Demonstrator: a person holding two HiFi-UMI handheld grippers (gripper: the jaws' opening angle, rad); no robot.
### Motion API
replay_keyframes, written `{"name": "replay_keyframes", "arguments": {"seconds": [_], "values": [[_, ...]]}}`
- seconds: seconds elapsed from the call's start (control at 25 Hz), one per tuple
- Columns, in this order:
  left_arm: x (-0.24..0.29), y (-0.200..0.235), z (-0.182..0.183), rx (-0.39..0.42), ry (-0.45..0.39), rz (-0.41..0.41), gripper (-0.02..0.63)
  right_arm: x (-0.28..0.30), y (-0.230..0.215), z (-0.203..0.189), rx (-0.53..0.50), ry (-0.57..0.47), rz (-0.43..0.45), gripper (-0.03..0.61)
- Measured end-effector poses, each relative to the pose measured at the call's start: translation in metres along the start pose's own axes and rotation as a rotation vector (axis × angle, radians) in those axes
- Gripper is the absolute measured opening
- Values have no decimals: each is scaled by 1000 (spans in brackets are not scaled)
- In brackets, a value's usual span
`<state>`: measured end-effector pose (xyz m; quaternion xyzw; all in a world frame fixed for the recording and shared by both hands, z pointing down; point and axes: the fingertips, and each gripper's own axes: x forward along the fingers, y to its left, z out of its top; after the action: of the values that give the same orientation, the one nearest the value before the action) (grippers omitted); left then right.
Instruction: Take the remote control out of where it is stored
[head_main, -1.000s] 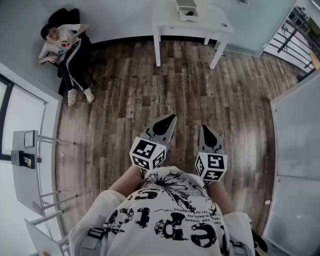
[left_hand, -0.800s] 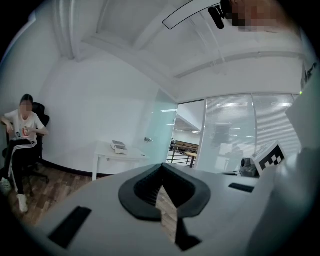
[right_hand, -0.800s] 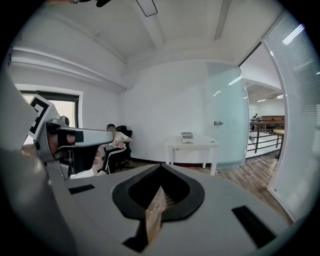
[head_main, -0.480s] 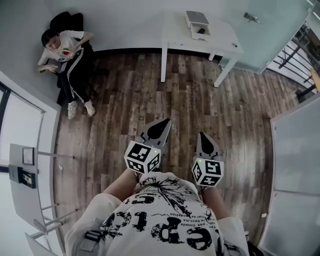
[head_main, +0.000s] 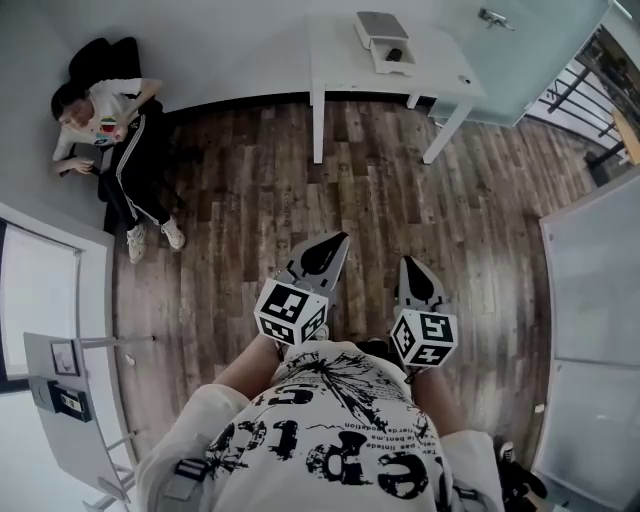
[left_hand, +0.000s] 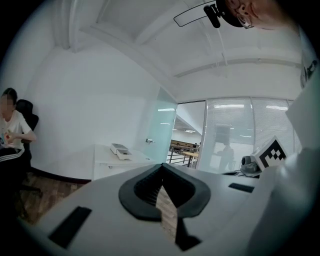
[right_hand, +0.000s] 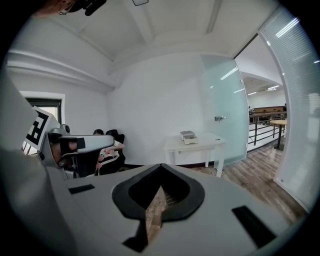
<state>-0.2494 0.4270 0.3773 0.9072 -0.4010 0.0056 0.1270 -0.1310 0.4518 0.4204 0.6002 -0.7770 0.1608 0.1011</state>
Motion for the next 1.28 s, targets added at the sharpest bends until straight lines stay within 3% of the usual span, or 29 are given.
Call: {"name": "replay_keyframes", "arguments": {"seconds": [0.24,0.52,0.76,0.92,1.08,1.28], "values": [[34,-5,-6,7,2,20,9,23,-30,3,30,-9,36,2],[92,-21,1,2,-25,120,9,52,-87,22,7,-7,143,2],[165,-59,7,116,-39,179,9,72,-161,47,-29,-30,205,2],[210,-91,11,115,-68,197,9,66,-208,63,-50,-56,240,2],[244,-113,8,102,-50,198,9,67,-254,74,-79,-65,224,2],[266,-120,5,75,-19,191,9,79,-286,68,-21,-40,198,2]]}}
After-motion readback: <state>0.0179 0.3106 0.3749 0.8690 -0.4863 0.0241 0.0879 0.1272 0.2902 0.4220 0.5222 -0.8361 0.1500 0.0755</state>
